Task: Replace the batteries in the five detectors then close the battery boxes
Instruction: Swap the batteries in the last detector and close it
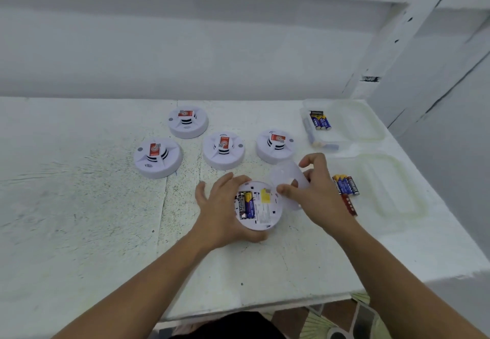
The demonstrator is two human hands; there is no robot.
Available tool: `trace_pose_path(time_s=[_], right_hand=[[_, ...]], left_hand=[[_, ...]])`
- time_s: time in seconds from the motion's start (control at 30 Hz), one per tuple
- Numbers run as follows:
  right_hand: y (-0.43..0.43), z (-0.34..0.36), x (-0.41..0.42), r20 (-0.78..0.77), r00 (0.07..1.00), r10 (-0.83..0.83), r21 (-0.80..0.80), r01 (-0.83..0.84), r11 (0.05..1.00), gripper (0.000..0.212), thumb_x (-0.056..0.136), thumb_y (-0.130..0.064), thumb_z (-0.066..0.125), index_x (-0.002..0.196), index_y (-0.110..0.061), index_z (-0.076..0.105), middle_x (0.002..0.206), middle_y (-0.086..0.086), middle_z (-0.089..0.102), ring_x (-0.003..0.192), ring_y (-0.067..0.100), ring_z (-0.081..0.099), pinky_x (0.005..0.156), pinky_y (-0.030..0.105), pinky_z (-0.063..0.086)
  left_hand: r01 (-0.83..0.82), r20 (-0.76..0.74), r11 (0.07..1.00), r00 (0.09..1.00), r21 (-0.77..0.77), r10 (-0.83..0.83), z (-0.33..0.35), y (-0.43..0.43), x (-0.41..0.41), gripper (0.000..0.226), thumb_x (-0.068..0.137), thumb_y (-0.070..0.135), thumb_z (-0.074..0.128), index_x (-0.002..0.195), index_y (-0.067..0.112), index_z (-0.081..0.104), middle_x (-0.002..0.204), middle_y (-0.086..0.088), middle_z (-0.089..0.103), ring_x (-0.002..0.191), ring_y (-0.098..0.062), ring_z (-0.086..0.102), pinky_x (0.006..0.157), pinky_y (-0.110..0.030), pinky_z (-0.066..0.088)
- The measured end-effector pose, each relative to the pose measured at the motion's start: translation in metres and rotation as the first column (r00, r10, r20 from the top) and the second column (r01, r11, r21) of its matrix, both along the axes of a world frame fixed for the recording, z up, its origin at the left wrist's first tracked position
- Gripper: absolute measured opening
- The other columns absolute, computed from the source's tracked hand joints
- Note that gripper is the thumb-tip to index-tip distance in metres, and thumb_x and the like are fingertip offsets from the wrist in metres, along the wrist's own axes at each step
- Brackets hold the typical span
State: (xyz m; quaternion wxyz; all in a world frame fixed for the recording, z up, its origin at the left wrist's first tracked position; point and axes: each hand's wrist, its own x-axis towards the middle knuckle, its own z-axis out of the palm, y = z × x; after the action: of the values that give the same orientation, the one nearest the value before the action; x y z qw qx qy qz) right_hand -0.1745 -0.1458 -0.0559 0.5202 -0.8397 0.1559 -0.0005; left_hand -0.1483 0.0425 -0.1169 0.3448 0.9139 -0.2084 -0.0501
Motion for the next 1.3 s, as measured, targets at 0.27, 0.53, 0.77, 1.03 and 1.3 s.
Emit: trace_pose_path(time_s=[0.27,0.53,0.77,1.03,1.3], right_hand=[[0.011,-0.018,0.005,0.049,0.997,-0.051,-0.351,0.066,0.934,0.033,0.088,-0.017,0.063,0.117,-0.025,0.049,0.118,0.001,0.031,0.079,0.0,0.043,0.063,0.006,0.034],[0.013,-0.048,0.007,-0.008,0.998,0.063,-0.814,-0.043,0.579,0.025,0.09,-0.023,0.057,0.11,-0.011,0.064,0.112,0.011,0.05,0.099,0.03,0.046,0.081,0.038,0.037],[0.012,-0.038,0.021,-0.157,0.987,0.038,-0.767,-0.146,0.625,0.026,0.092,-0.026,0.052,0.114,-0.016,0.061,0.118,0.005,0.047,0.107,0.025,0.043,0.088,0.036,0.034],[0.017,-0.014,0.019,-0.004,0.994,0.11,-0.636,-0.087,0.767,0.025,0.09,-0.025,0.057,0.114,-0.019,0.061,0.118,0.0,0.052,0.109,0.017,0.047,0.09,0.03,0.035],[0.058,-0.011,0.003,0.035,0.945,0.326,-0.477,-0.27,0.836,0.012,0.089,-0.015,0.057,0.094,-0.015,0.067,0.091,0.001,0.055,0.08,0.009,0.052,0.066,0.008,0.037]], left_hand=[[-0.049,0.043,0.999,0.998,0.015,0.049,-0.003,0.006,-0.005,0.12,0.03,0.078,0.058,0.136,0.026,0.038,0.123,0.026,0.029,0.137,-0.004,0.02,0.11,-0.041,-0.014],[-0.029,0.074,0.999,0.997,-0.027,0.031,-0.006,0.011,-0.007,0.118,0.033,0.082,0.064,0.135,0.027,0.039,0.124,0.024,0.037,0.131,-0.003,0.03,0.112,-0.039,-0.01],[0.011,0.042,1.0,0.999,-0.017,-0.01,-0.002,0.014,-0.007,0.129,0.032,0.088,0.059,0.142,0.031,0.026,0.132,0.026,0.025,0.132,0.007,0.015,0.108,-0.029,-0.024],[0.115,-0.101,0.975,0.986,-0.191,-0.136,-0.003,0.026,-0.002,0.111,0.049,0.074,0.069,0.143,0.035,0.025,0.132,0.028,0.041,0.12,0.03,0.015,0.116,-0.03,-0.012],[0.101,-0.088,0.971,0.989,-0.216,-0.122,-0.006,0.024,-0.001,0.099,0.056,0.065,0.072,0.14,0.029,0.035,0.119,0.037,0.048,0.116,0.015,0.044,0.118,-0.033,-0.001]])
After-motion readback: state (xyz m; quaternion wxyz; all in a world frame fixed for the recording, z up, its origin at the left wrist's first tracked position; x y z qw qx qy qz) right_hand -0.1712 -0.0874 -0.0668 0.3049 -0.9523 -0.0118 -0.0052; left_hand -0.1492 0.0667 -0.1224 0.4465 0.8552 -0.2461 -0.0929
